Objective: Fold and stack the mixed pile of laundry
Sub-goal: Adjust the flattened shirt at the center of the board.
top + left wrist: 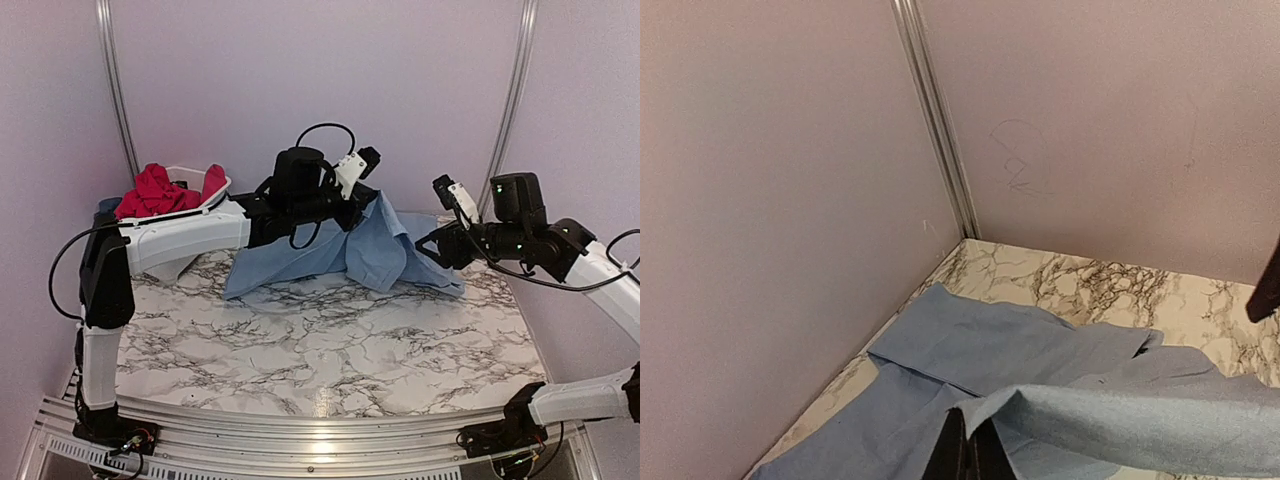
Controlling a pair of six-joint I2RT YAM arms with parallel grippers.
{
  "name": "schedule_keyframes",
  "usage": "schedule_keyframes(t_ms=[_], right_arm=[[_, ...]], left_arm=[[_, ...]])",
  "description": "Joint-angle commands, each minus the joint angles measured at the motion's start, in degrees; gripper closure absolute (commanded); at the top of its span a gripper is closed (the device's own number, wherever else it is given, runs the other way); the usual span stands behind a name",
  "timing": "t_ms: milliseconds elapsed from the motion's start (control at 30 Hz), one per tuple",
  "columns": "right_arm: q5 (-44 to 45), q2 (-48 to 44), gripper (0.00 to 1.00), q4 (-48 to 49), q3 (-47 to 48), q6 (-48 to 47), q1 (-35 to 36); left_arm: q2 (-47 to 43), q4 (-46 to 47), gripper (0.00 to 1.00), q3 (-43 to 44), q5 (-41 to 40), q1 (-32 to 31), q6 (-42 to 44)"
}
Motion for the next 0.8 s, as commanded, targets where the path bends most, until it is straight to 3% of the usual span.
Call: schedule_keyframes(t_ms=[0,100,300,767], right_arm=[[-2.1,-1.42,0.55,3.44,-3.6,3.65,-0.54],[-3.36,-0.1,0.57,10.76,-10.7,6.87,-0.52],[-2.96,7.44,0.56,25.69,-19.46,9.99,-0.49],[-0.02,26.85,0.45,42.43,-19.43,15.14,-1.99]], left_arm=[[14.43,-8.23,1.0,15.04,0.27,3.47,-7.08],[19.83,-7.38,1.0,21.93,1.95,6.41,-11.81],[22.04,-3.22,1.0,22.82,4.38,8.95,-17.8],[21.11,-2.56,1.0,21.15,4.9,8.94,-16.64]])
